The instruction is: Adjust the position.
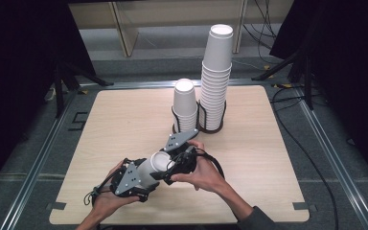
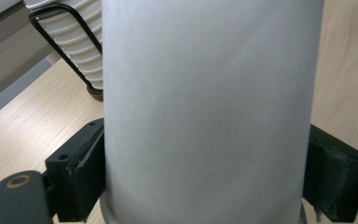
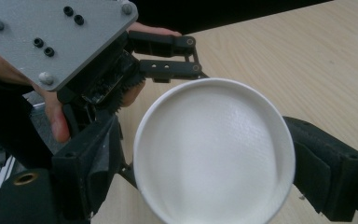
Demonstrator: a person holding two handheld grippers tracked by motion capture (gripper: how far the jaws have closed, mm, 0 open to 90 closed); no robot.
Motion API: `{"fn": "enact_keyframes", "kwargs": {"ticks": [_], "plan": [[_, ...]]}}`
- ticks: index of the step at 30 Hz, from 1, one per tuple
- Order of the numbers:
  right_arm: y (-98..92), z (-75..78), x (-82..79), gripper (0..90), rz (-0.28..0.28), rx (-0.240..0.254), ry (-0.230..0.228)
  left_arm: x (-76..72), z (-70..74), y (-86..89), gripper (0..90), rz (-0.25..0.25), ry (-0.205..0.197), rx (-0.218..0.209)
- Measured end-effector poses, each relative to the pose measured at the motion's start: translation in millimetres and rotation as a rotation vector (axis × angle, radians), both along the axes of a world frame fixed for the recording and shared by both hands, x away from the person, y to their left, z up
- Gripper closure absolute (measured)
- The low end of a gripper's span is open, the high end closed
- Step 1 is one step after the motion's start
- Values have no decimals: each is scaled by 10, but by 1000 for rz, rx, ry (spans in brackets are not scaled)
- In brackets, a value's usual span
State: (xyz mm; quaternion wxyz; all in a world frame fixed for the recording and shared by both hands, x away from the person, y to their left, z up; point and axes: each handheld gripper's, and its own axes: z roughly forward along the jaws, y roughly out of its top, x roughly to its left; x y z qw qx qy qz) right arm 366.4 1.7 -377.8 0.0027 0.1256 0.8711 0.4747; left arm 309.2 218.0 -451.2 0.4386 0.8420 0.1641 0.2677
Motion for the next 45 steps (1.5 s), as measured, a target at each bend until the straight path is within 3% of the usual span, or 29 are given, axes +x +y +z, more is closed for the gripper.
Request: {"fn": "enact_keyframes", "kwargs": {"ticks": [2, 4, 7, 9, 10, 11, 14, 15, 16, 18, 19, 20, 21, 22, 23, 24, 27, 28, 33, 35, 36, 37, 40, 42, 45], "plan": [[23, -21, -2, 159, 10, -12, 3, -3, -11, -14, 129, -14, -5, -4], [37, -36, -25, 175, -4, -25, 40, -4, -12, -15, 128, -19, -4, 2], [39, -54, 7, 224, 20, -25, 11, -2, -22, -16, 122, -31, 9, -18], [23, -51, 7, 228, 14, -14, 33, 4, -26, -6, 110, -34, 5, -46], [17, -49, 5, 230, 8, -4, 46, 12, -32, 2, 101, -43, 3, -88], [-4, -39, 41, 233, 22, 13, 33, 12, -32, 2, 93, -43, 3, -88], [-77, -12, 67, 237, -1, 31, 82, 7, -19, 46, 76, -43, -8, -171], [-77, -12, 67, 237, -1, 31, 82, 7, -19, 46, 70, -43, -8, -171], [-135, 1, 88, 240, -4, 52, 104, 7, -8, 75, 61, -39, -18, -213], [-153, 2, 110, 240, 5, 67, 92, 18, 8, 110, 58, -36, -21, -228], [-229, 34, 152, 241, -20, 81, 77, 33, 23, 157, 80, -28, -14, -290], [-229, 34, 152, 241, -20, 81, 77, 33, 23, 157, 118, -28, -14, -290], [-306, 57, 194, 241, -60, 85, 62, 42, 63, 237, 155, -16, -15, -352], [-357, 74, 207, 241, -83, 90, 92, 42, 63, 237, 129, -16, -15, -352], [-401, 86, 232, 241, -95, 105, 94, 66, 81, 292, 128, -10, -4, -424], [-441, 96, 263, 241, -102, 119, 72, 71, 86, 312, 143, -7, 2, -439], [-521, 121, 291, 241, -122, 165, 99, 95, 84, 351, 141, 5, 30, -503], [-527, 119, 294, 241, -118, 187, 115, 95, 84, 351, 140, 5, 30, -503], [-529, 130, 275, 241, -122, 198, 140, 92, 80, 328, 141, -3, 47, -517], [-511, 120, 289, 241, -98, 209, 115, 79, 77, 303, 141, -13, 54, -512], [-503, 121, 272, 241, -95, 213, 147, 78, 77, 293, 141, -11, 56, -516], [-493, 115, 282, 241, -77, 222, 129, 79, 77, 291, 140, -9, 57, -513], [-476, 114, 273, 242, -62, 225, 131, 80, 79, 285, 110, -1, 47, -506], [-441, 95, 263, 242, -42, 232, 144, 88, 71, 258, 43, 0, 32, -520], [-407, 67, 257, 242, -27, 241, 172, 78, 69, 252, 0, 2, 31, -488]]}}
